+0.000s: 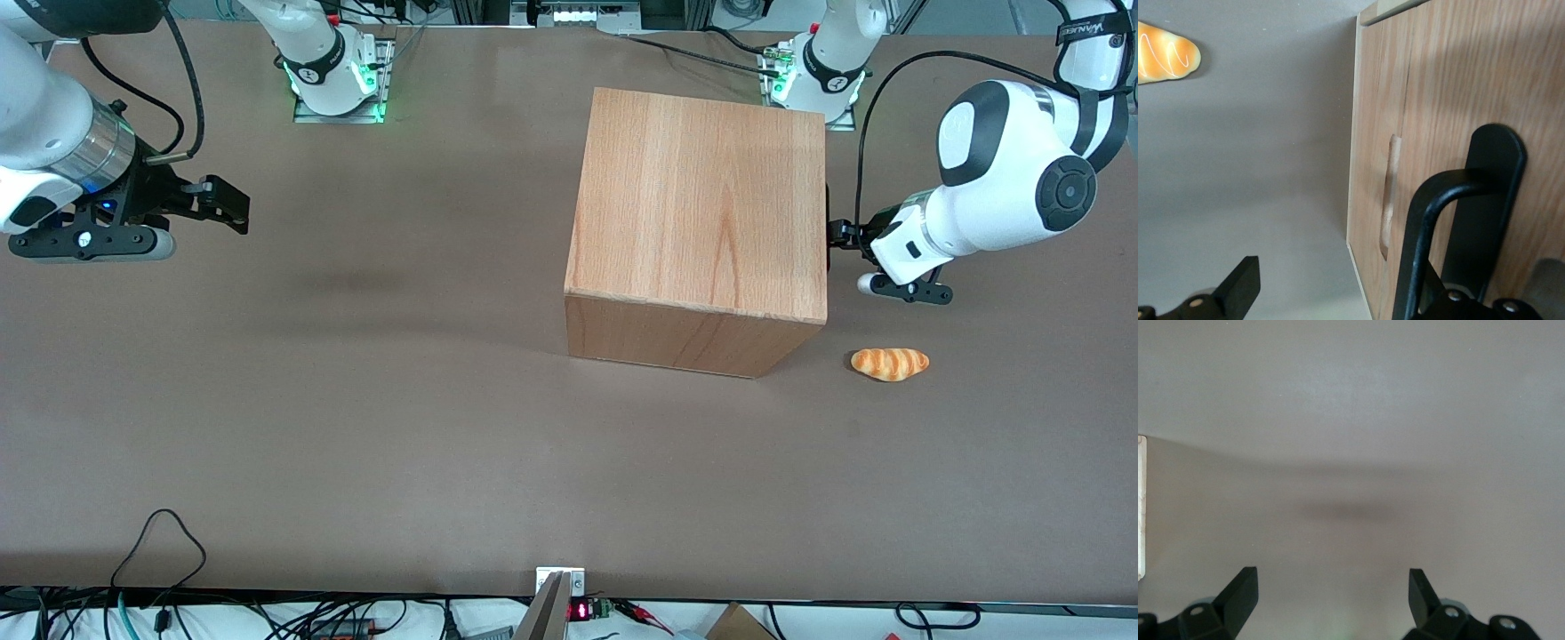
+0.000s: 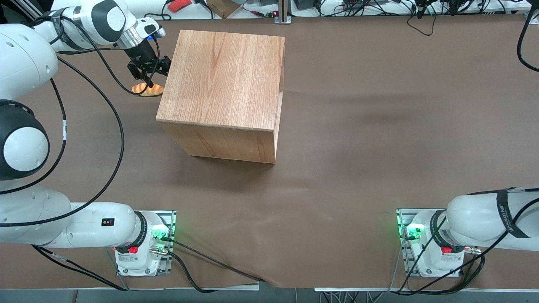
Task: Open top drawer with left arm
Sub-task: 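Pull the drawer handle outward from the box with the left gripper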
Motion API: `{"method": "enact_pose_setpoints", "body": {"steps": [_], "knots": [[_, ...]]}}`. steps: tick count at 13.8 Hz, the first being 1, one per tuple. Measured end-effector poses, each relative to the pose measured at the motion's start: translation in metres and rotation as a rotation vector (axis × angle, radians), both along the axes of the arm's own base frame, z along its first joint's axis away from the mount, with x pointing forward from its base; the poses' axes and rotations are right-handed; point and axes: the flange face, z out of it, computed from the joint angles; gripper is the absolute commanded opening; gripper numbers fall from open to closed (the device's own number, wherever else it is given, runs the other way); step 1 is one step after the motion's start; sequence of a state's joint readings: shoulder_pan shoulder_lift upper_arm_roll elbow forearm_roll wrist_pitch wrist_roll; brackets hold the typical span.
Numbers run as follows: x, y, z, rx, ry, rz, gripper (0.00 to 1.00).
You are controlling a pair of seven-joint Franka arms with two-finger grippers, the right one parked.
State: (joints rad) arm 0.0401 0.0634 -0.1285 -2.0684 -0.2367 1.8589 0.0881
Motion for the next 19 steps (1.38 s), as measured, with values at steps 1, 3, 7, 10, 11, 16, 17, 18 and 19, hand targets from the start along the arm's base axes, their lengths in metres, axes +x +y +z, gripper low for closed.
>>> {"method": "enact_pose_setpoints", "body": {"steps": [1, 3, 7, 10, 11, 16, 17, 18, 19], "knots": [[0.000, 0.003, 0.000, -0.001, -0.001, 0.002, 1.00], [0.001, 0.009, 0.000, -0.005, -0.003, 0.004, 1.00], [0.004, 0.041, -0.001, -0.011, -0.008, 0.040, 1.00], [0.004, 0.064, -0.001, -0.018, -0.013, 0.062, 1.00], [0.004, 0.072, -0.001, -0.020, -0.014, 0.068, 1.00], [0.003, 0.105, -0.003, -0.022, -0.016, 0.117, 1.00], [0.003, 0.111, -0.003, -0.022, -0.017, 0.128, 1.00], [0.002, 0.116, -0.004, -0.022, -0.017, 0.137, 1.00], [0.002, 0.122, -0.004, -0.022, -0.019, 0.147, 1.00]]}}
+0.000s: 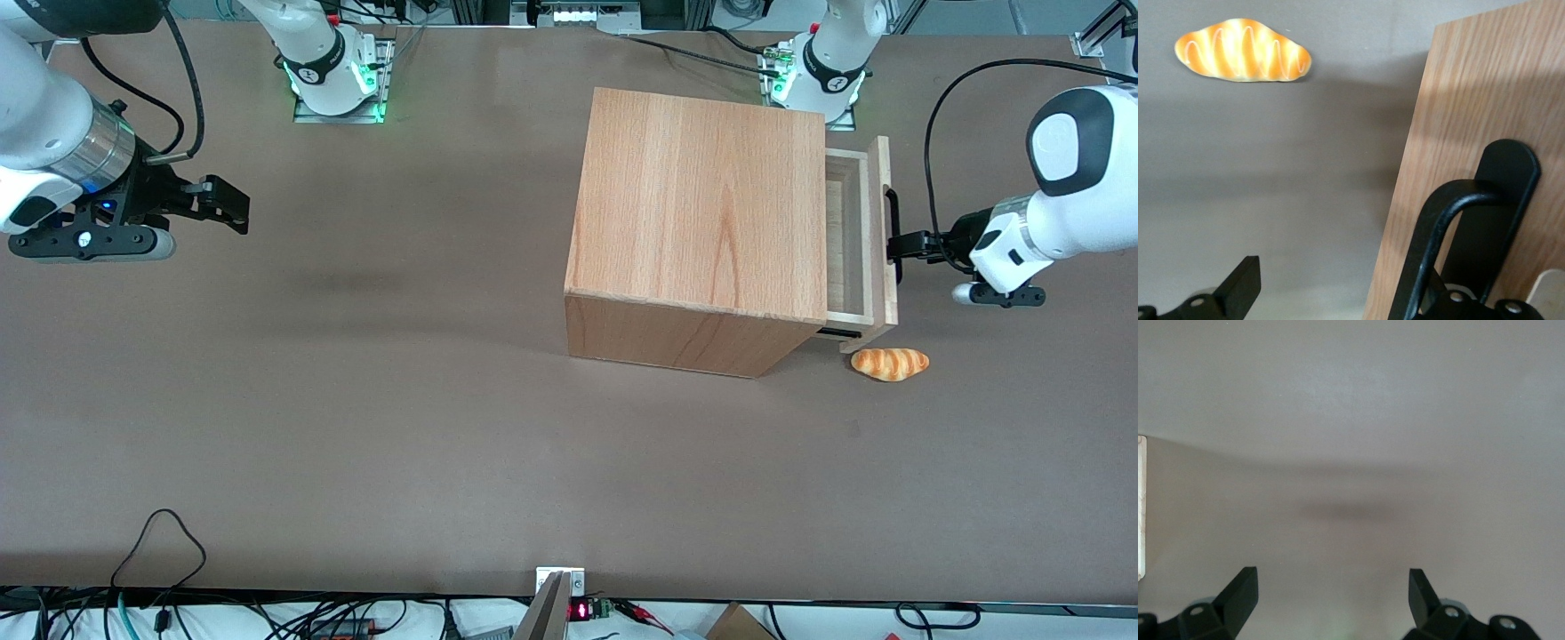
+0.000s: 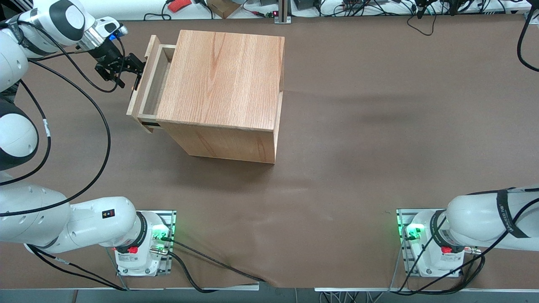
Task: Open top drawer with left arm
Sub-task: 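Pull the drawer handle outward from the box with the left gripper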
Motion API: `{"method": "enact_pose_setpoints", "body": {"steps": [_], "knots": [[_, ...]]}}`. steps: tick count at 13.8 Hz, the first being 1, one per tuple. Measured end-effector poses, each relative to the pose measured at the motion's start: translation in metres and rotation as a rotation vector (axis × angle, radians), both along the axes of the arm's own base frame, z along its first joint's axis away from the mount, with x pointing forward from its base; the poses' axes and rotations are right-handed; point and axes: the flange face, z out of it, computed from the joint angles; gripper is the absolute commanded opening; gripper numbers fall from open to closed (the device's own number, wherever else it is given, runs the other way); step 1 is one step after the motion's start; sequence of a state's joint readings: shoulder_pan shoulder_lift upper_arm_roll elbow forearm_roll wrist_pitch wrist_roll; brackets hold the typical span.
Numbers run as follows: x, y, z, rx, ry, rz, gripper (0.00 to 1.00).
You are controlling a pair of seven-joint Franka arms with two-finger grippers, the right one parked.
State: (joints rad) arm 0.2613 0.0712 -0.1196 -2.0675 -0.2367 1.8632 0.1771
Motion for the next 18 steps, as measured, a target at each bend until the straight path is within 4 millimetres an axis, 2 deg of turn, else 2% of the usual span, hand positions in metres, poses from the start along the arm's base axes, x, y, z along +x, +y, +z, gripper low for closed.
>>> {"method": "enact_pose_setpoints", "body": {"steps": [18], "knots": [[-0.006, 0.109, 0.000, 0.052, -0.023, 0.156, 1.00]]}}
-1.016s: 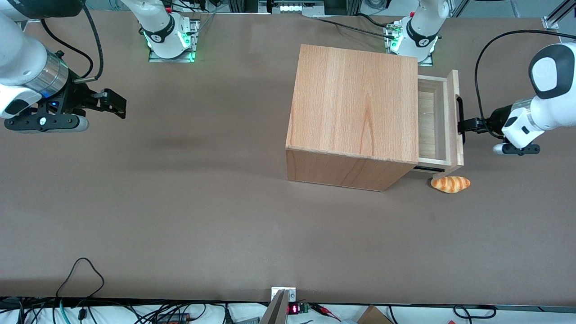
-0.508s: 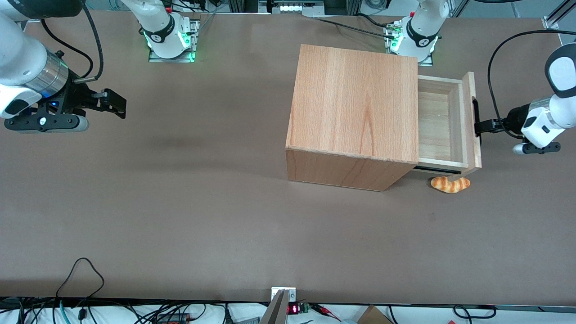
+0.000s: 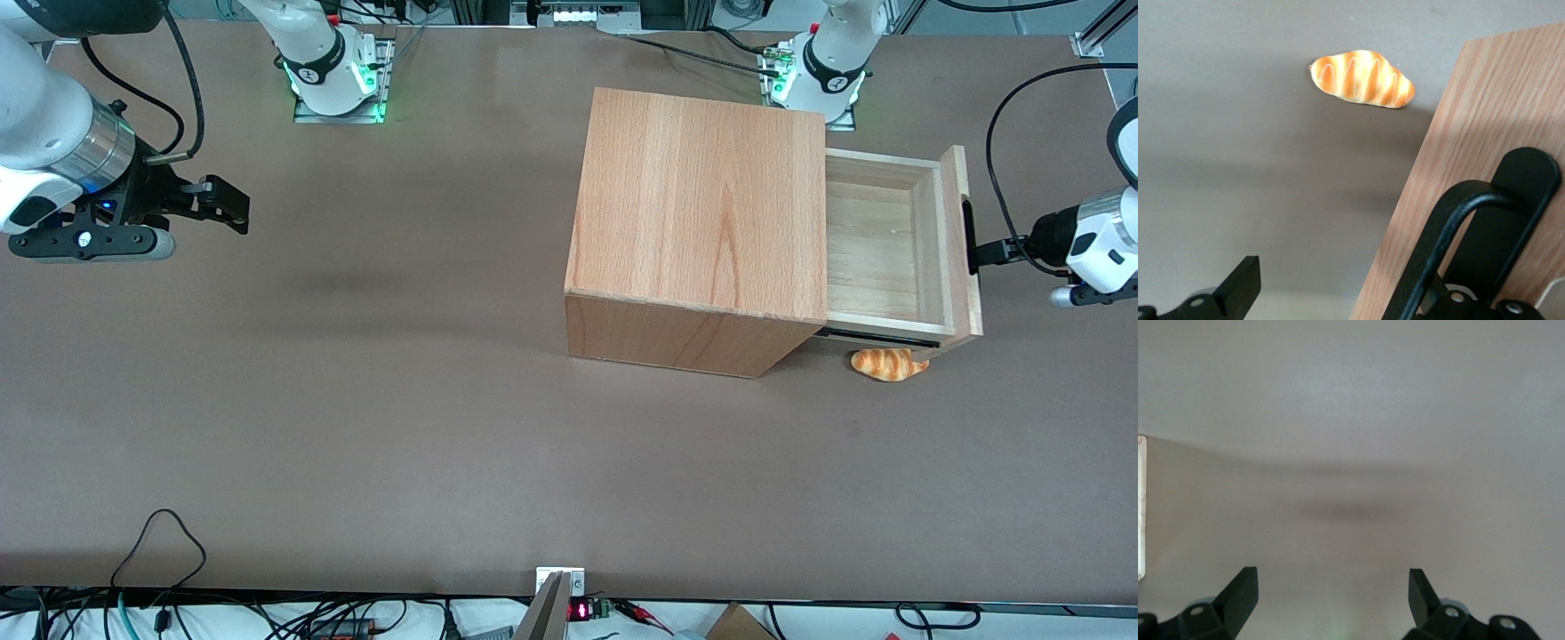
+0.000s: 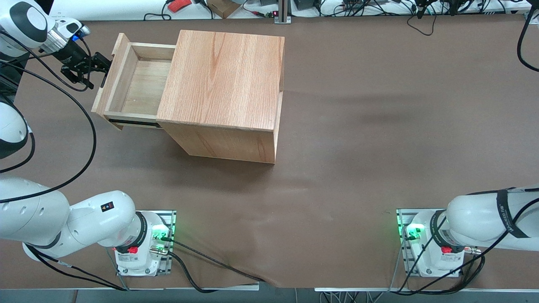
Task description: Open top drawer with left arm
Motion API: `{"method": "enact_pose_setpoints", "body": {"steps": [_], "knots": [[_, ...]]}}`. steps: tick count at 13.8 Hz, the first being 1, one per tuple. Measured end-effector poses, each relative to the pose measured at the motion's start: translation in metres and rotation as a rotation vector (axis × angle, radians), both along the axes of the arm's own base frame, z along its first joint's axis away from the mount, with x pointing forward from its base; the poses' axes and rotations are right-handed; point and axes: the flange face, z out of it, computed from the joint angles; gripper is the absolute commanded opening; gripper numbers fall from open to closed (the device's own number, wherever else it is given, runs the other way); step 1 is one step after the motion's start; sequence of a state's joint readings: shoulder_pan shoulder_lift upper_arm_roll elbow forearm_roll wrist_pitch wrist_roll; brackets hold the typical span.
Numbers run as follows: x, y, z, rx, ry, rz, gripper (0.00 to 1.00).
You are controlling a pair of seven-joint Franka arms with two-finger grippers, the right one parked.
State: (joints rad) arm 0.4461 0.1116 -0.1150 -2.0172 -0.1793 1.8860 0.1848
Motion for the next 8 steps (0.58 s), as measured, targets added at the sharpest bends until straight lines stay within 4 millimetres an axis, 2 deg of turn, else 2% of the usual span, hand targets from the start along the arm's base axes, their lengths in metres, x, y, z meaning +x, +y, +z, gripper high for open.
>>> {"method": "enact_pose_setpoints", "body": {"steps": [5, 8], "knots": [[0.004, 0.009, 0.003, 0.000, -0.007, 0.000, 1.00], [0.007, 0.013, 0.016, -0.004, -0.011, -0.009, 1.00]]}}
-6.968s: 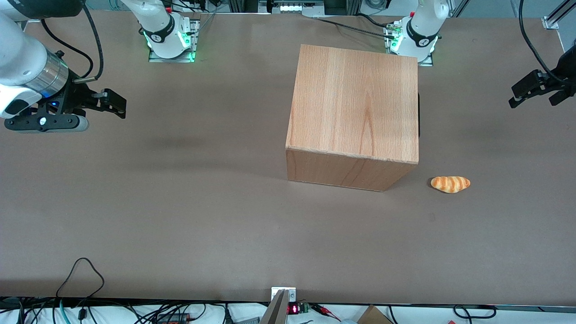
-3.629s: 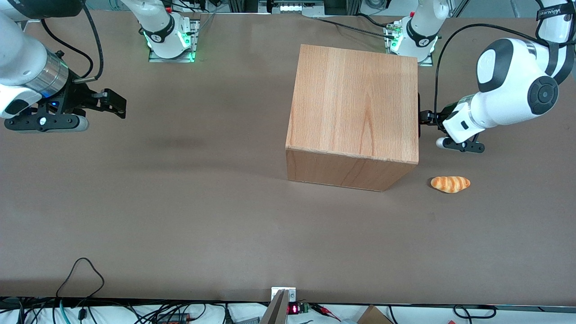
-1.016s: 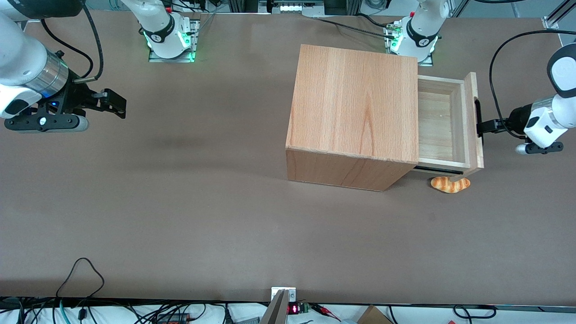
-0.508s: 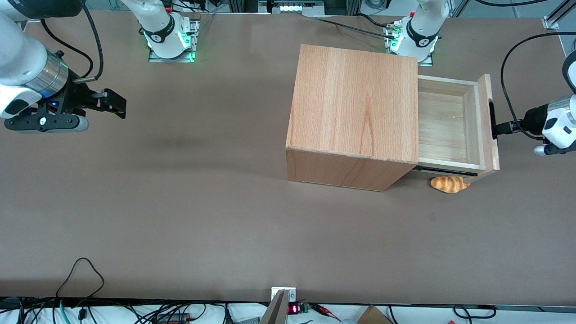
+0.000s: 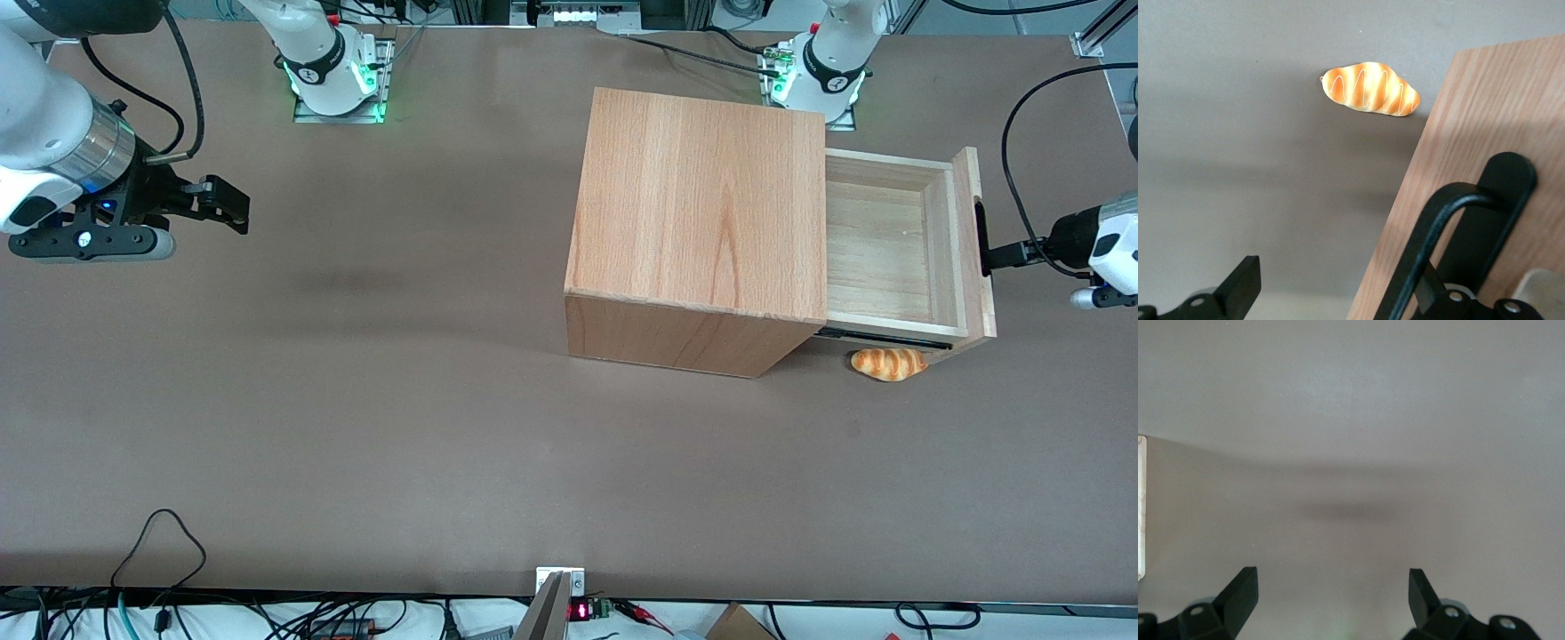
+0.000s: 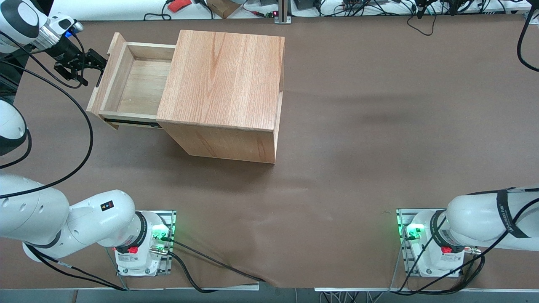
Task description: Open top drawer with left arm
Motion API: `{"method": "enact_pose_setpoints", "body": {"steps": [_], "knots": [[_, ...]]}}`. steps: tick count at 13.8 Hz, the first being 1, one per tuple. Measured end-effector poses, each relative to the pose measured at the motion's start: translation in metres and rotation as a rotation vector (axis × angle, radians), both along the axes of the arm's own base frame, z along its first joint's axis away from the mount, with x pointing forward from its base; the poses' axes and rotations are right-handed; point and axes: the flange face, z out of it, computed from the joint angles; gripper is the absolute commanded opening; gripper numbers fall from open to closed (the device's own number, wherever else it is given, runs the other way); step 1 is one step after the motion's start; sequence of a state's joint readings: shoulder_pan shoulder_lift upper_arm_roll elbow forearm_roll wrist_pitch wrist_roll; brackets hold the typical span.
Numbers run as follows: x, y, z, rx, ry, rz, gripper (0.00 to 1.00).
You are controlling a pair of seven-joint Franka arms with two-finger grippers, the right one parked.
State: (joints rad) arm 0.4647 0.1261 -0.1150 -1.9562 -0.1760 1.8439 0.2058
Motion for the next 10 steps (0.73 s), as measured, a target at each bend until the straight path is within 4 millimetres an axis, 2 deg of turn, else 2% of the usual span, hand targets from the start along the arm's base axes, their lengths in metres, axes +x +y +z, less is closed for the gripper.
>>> {"method": "enact_pose_setpoints", "body": {"steps": [4, 6, 8, 10], "knots": [[0.012, 0.004, 0.040, 0.001, -0.029, -0.028, 1.00], [0.022, -0.001, 0.069, 0.008, -0.060, -0.047, 1.00], [0.031, -0.014, 0.100, 0.031, -0.079, -0.093, 1.00], [0.042, -0.044, 0.124, 0.075, -0.093, -0.159, 1.00]]}}
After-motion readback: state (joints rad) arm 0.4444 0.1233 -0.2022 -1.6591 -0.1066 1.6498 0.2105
